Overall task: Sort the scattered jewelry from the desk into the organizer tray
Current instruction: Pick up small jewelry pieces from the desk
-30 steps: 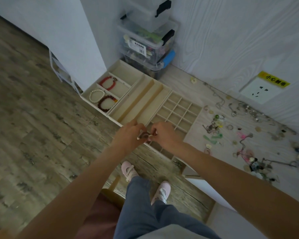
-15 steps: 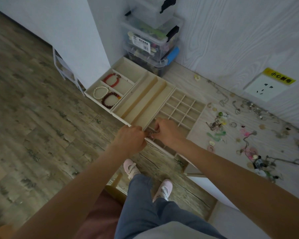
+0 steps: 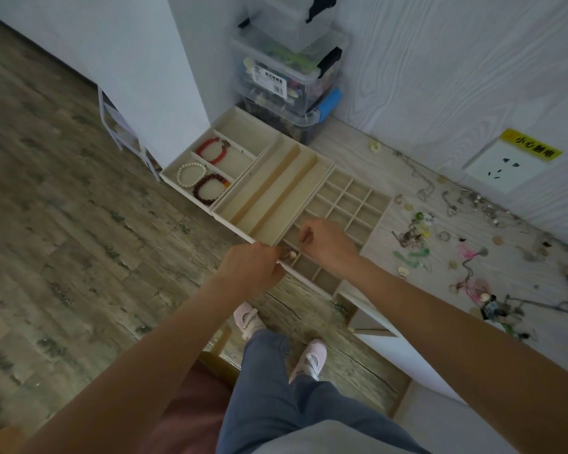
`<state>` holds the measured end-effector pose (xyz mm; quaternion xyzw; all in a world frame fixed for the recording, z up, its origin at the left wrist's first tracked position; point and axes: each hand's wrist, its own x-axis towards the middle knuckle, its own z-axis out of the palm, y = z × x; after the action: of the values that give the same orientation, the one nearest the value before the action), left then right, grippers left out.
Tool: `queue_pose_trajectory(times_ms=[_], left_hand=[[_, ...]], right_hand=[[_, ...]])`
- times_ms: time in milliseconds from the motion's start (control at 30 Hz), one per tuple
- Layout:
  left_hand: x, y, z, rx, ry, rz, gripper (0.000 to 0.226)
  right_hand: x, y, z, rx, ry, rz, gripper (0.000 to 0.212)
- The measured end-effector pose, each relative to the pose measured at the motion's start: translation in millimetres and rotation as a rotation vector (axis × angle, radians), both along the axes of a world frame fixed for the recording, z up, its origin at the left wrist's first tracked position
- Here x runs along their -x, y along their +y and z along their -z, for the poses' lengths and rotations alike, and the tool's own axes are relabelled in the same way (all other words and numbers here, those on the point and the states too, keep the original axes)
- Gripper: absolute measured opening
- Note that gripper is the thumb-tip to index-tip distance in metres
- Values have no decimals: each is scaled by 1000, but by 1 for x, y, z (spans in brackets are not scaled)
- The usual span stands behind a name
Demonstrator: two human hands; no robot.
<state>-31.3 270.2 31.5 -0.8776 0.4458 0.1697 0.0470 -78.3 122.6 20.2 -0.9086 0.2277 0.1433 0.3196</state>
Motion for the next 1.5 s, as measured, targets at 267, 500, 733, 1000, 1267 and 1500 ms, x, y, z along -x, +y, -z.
queue_pose_trajectory(times_ms=[267,500,733,1000,1267,1500], left_hand=[[-3,1,1,-53,-14,13,44],[-5,-1,4,-87,-19,3,38],[-6,-2,4,-151,-47,32,35],[-7,0,4,-154,-35,29,38],[-8,-1,-4,-137,8,17,44],[-5,1,-6,-106,17,17,51]], right_hand=[[1,20,-5,359,2,-244,25],[1,30,-17,485,-38,-411,11],[-7,25,-12,435,-35,-433,5],[-16,1,-9,296,-8,-490,6],[-12,-23,-4,211,-107,-640,20],[0,-19,3,324,-175,-681,24]])
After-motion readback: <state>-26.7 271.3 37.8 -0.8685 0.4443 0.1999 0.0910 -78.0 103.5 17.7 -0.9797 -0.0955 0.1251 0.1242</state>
